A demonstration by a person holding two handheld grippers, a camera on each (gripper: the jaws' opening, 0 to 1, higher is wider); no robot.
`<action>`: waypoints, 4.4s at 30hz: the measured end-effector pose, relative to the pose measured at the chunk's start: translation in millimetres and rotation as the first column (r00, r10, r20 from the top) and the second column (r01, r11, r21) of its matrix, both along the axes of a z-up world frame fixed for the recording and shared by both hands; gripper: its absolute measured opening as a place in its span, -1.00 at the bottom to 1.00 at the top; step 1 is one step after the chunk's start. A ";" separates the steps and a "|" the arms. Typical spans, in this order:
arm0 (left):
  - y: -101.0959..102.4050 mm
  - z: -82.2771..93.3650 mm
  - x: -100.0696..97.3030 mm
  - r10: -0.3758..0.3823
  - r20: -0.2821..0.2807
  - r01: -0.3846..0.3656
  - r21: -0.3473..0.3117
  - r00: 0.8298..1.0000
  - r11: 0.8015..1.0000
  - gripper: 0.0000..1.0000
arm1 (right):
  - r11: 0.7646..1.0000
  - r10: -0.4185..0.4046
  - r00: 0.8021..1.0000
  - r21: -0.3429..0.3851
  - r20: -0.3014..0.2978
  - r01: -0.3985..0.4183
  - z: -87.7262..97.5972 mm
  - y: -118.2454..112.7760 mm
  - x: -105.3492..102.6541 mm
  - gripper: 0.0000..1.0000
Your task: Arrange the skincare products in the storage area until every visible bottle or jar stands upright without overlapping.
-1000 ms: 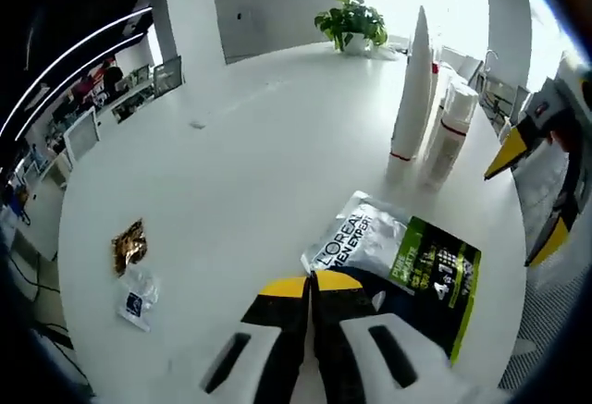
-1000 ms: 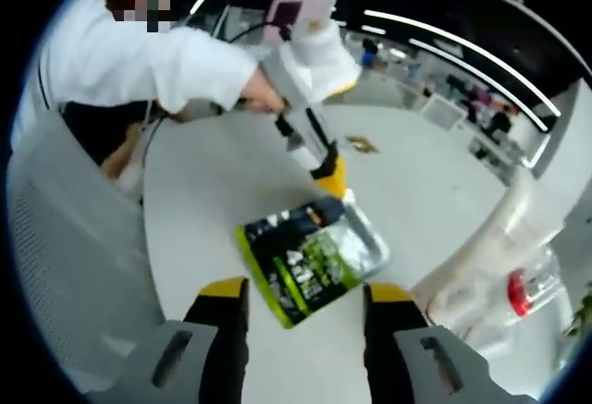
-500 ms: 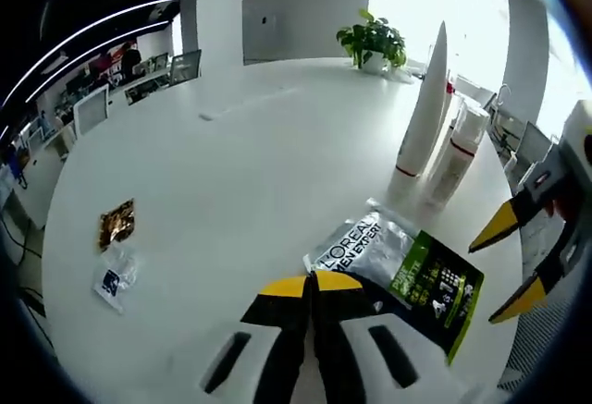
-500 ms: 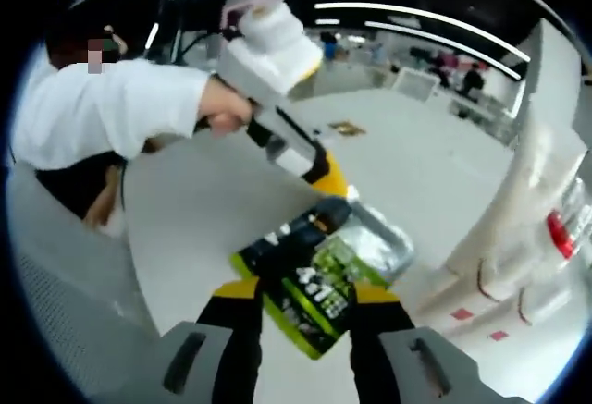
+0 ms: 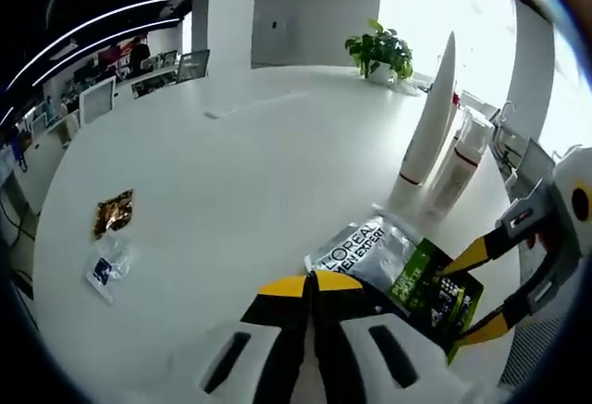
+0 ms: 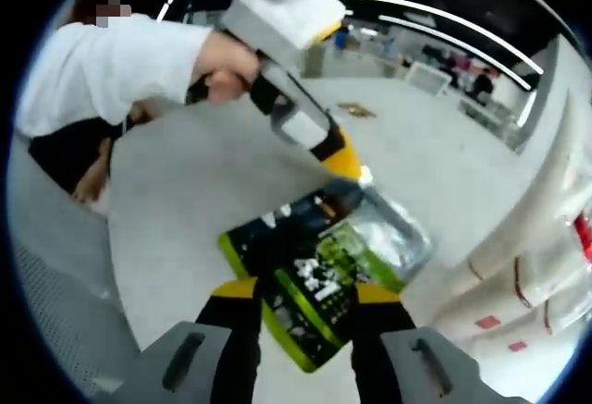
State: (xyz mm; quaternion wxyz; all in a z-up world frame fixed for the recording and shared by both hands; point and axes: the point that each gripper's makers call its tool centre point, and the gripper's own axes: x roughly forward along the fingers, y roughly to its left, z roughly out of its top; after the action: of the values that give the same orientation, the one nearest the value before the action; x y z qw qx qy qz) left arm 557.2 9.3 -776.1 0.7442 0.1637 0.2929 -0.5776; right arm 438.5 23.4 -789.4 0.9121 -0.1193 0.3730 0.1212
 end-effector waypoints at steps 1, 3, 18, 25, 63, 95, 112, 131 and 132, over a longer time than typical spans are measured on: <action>-0.1 0.2 0.0 0.000 0.000 0.000 -0.001 1.000 1.000 -0.87 | 1.000 0.000 1.000 0.001 -0.001 0.000 -0.8 -2.0 1.0 -0.36; -0.4 0.8 0.6 0.002 0.002 -0.002 -0.001 1.000 1.000 -0.87 | 1.000 -0.008 1.000 0.022 -0.009 0.009 -1.2 -4.5 0.7 -0.37; -17.3 -0.3 5.2 0.009 0.004 -0.009 -0.011 1.000 1.000 -0.86 | 0.999 -0.032 0.999 -0.027 -0.018 0.031 -0.2 -29.8 -0.7 -0.45; -23.1 0.7 6.3 0.007 0.016 -0.007 -0.012 1.000 1.000 -0.86 | 0.997 -0.068 0.998 -0.024 -0.016 0.067 0.1 -40.4 -0.4 -0.45; 18.3 32.0 -12.4 -0.114 0.128 0.110 0.044 0.985 0.993 -0.18 | 1.000 0.008 0.998 -0.002 0.061 -0.008 33.6 -19.0 14.2 0.11; 82.0 95.6 -44.0 -0.034 0.210 0.040 -0.026 0.977 0.999 0.24 | 0.995 0.093 0.985 0.015 0.148 -0.096 70.8 2.8 20.7 0.39; 92.6 111.0 -61.4 -0.048 0.240 0.059 -0.041 0.970 0.997 0.45 | 0.995 0.093 0.986 0.023 0.139 -0.097 83.3 -1.1 5.5 0.67; 116.2 118.2 -70.3 -0.050 0.238 0.058 -0.029 0.970 0.998 0.73 | 0.997 0.080 0.984 -0.016 0.158 -0.079 113.2 -2.3 -20.3 0.98; 117.2 118.9 -71.9 -0.051 0.237 0.060 -0.030 0.970 0.998 0.74 | 0.997 0.074 0.985 -0.015 0.157 -0.073 114.4 -3.6 -21.6 0.98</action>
State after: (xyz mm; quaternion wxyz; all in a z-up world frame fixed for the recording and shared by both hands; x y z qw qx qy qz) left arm 485.4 126.6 -657.1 0.7601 0.2257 0.1869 -0.5800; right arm 416.9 19.8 -675.0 0.9331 -0.1466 0.2955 0.1432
